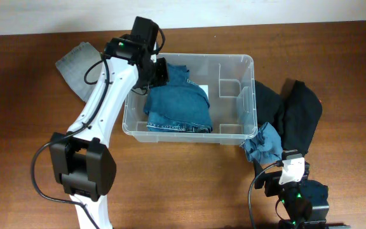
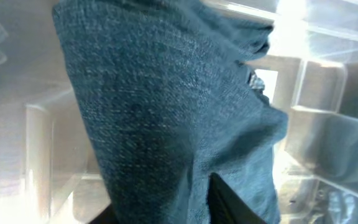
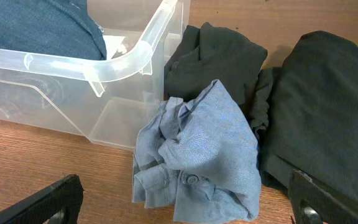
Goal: Pack container
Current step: 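Press the jeans flat into the container with the left gripper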
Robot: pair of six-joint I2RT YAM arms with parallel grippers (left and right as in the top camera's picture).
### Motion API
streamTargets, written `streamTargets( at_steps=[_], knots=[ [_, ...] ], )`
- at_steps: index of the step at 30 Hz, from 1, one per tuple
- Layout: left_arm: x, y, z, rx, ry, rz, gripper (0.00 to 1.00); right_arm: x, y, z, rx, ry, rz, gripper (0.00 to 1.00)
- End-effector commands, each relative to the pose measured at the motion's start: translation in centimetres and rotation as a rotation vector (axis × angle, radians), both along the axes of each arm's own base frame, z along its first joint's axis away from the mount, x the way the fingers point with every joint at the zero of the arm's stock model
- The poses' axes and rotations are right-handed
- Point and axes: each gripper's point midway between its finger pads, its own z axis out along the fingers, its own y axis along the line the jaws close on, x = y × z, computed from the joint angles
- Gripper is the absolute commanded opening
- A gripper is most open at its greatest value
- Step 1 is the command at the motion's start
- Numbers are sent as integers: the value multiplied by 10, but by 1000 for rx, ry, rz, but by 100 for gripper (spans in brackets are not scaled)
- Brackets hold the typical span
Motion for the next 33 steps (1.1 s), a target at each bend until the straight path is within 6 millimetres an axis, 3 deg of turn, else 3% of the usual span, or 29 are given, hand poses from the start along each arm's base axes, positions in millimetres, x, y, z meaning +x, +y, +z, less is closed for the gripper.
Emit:
streamTargets(
  at_steps=[1,4,6,12,14,18,26,30,33],
  knots=[
    [-2,11,-2,65,11,6,38,0,1,-1,6,-1,5,98],
    [-4,17,-22,114,60,13,49,0,1,-1,6,-1,5,98],
    [-1,22,-26,150,55,7,49,0,1,-1,6,-1,5,98],
    [9,26,10,165,-24,-3,50,0,1,-1,6,-1,5,98],
    [7,19,10,144,-18,-18,50,0,1,-1,6,-1,5,98],
    [1,1,-14,140,29,-59,50,0,1,-1,6,-1,5,98],
    [-20,-34,-96,181,204,-151,50,0,1,-1,6,-1,5,99],
    [-24,-34,-103,185,230,-154,50,0,1,-1,6,-1,5,98],
    [-19,-31,-82,177,209,-143,50,0,1,-1,6,-1,5,98]
  ],
)
